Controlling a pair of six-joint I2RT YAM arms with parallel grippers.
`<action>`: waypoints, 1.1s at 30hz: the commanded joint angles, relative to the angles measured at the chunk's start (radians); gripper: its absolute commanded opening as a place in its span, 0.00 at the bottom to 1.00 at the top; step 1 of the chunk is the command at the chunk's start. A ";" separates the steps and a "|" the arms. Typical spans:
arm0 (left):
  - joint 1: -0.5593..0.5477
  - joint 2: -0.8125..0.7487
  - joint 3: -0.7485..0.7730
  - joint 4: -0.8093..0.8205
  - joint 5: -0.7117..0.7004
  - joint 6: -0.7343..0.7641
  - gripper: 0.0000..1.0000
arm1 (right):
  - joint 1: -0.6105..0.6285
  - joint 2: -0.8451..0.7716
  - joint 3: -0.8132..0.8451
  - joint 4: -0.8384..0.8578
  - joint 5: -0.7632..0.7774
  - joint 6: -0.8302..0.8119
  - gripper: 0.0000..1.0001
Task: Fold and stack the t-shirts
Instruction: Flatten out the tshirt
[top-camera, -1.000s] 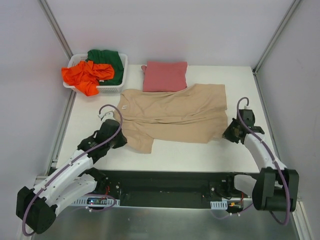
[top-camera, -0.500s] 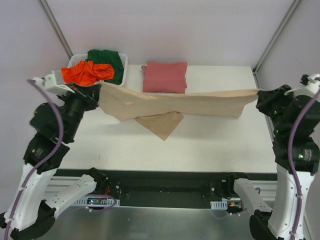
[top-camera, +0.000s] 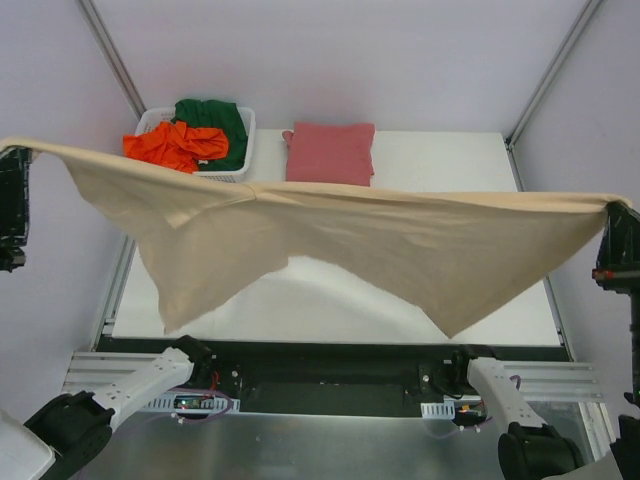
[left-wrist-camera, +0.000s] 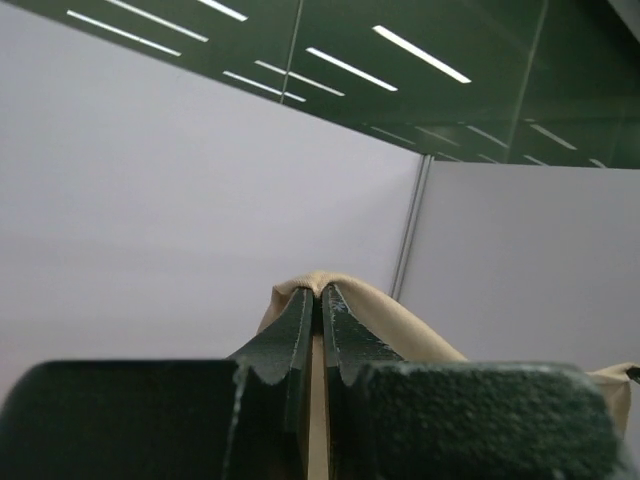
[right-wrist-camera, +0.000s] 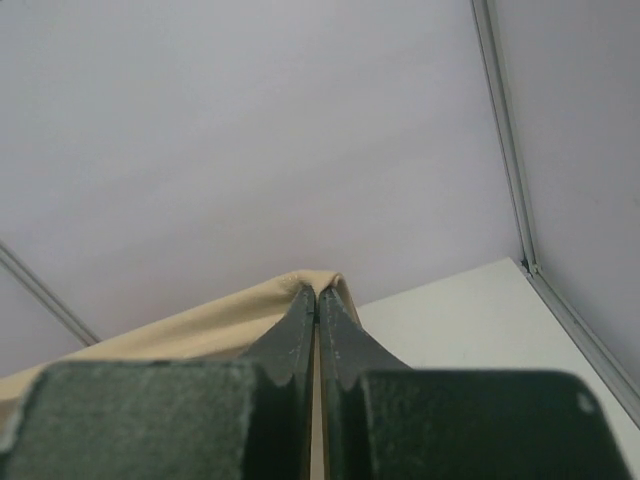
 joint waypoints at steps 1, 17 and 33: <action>-0.005 0.108 0.090 0.053 0.052 0.083 0.00 | -0.002 0.018 0.025 -0.052 0.037 -0.037 0.00; 0.145 0.738 -0.195 0.286 -0.249 0.338 0.00 | -0.005 0.312 -0.720 0.521 0.148 -0.143 0.00; 0.219 1.439 -0.054 0.349 -0.152 0.243 0.00 | -0.065 1.214 -0.520 0.737 -0.144 -0.057 0.00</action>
